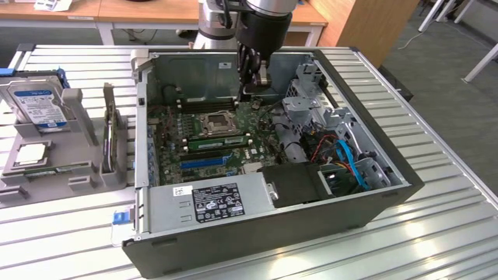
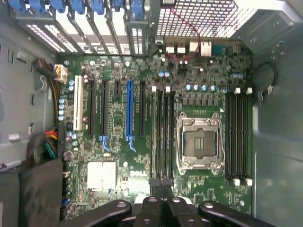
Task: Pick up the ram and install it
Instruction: 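Press down the ram until it locks into place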
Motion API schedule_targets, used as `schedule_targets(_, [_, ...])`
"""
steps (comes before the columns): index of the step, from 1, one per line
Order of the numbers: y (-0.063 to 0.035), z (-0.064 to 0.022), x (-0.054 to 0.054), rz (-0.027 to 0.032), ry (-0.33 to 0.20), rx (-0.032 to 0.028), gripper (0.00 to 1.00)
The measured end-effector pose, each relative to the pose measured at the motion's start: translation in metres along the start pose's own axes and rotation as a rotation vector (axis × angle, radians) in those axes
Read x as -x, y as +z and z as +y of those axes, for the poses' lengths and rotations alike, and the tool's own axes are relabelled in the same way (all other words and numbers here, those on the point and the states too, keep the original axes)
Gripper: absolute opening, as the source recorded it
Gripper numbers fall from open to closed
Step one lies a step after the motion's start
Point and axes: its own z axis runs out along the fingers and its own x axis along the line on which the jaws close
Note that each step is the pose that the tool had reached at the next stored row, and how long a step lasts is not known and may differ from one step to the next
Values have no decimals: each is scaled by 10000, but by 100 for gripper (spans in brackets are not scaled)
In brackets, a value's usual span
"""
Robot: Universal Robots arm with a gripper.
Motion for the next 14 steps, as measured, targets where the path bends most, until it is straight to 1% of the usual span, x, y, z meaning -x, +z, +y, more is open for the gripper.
schedule_targets(12, [-8, -188, 2, -1, 1, -1, 10])
schedule_targets(14, [-9, -199, 2, -2, 0, -1, 10])
